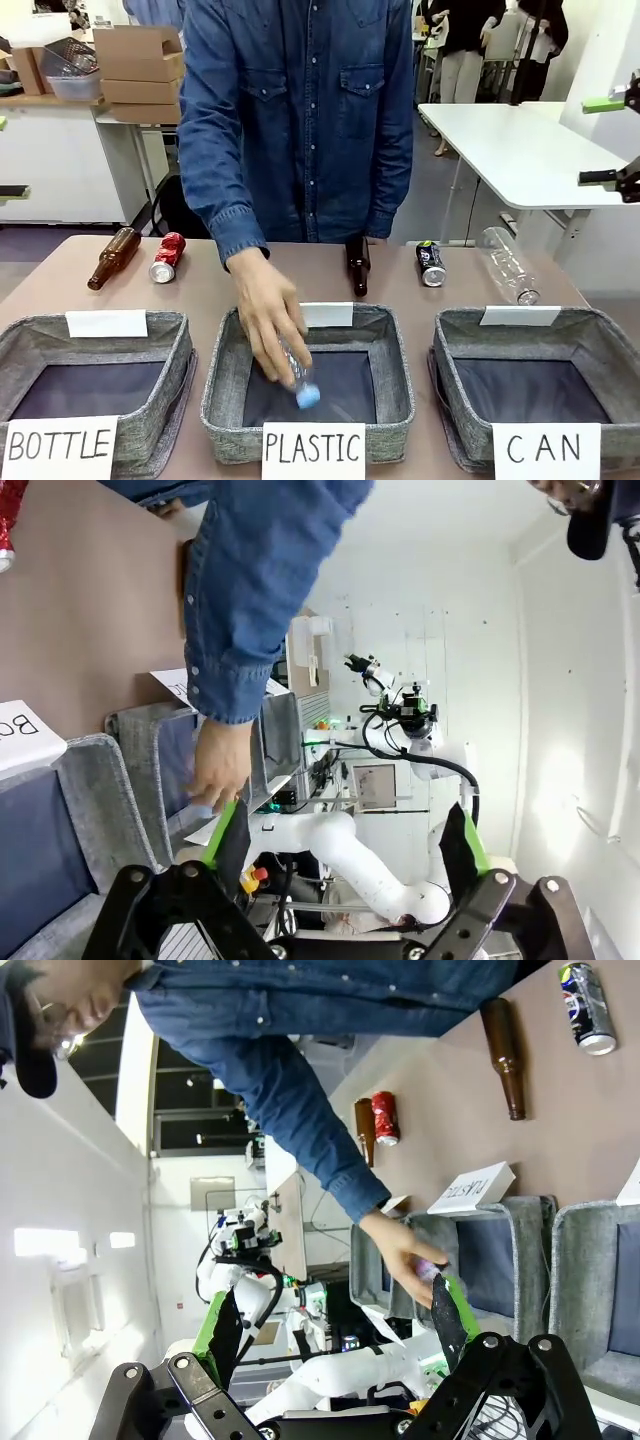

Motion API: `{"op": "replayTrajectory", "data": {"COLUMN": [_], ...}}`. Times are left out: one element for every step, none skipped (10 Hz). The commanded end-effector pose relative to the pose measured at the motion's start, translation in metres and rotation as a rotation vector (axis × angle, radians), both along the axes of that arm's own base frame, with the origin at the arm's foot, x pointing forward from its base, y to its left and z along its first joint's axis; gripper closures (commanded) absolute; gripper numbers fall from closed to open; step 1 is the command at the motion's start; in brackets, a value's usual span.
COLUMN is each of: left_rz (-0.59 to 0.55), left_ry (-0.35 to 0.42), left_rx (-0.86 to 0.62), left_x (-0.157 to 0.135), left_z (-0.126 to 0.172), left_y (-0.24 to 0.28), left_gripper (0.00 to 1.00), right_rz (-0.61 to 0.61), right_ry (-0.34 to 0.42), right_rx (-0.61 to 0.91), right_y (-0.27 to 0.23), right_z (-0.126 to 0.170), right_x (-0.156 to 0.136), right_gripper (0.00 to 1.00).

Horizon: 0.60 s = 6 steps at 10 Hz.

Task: Sort the can waste into the basket.
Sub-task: Pick up the can waste from the table and place it in the right Fabric basket.

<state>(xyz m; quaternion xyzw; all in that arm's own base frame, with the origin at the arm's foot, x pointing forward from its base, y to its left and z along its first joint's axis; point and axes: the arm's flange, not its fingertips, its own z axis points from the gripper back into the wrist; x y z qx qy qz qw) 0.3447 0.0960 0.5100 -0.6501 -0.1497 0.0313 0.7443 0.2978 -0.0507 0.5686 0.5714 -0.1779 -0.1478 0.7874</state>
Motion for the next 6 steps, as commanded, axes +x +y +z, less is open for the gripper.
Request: {"op": "replayTrajectory", "data": {"left_rz": [0.032, 0.068, 0.135, 0.157, 0.143, 0.138], "left_ry": [0.024, 0.022, -0.004, -0.029, -0.028, -0.012], "left_rx": [-0.044, -0.052, -0.073, -0.108, -0.114, -0.093], "left_x": [0.007, 0.0, -0.016, -0.028, -0.031, -0.027], "left_z": [0.002, 0.003, 0.004, 0.004, 0.002, 0.0], "left_y": [0.011, 0.019, 0.033, 0.042, 0.041, 0.036], "left_gripper": [0.0, 0.0, 0.0, 0.0, 0.0, 0.0], "right_rz": [0.003, 0.003, 0.003, 0.003, 0.003, 0.003], "right_ry": [-0.026, -0.026, -0.026, -0.026, -0.026, -0.026], "right_rx": [0.012, 0.012, 0.012, 0.012, 0.012, 0.012], "right_y": [0.002, 0.002, 0.002, 0.002, 0.002, 0.002], "right_z": [0.001, 0.001, 0.001, 0.001, 0.001, 0.001], "right_x": [0.004, 0.004, 0.004, 0.004, 0.004, 0.004], "right_gripper": [0.0, 0.0, 0.0, 0.0, 0.0, 0.0]}}
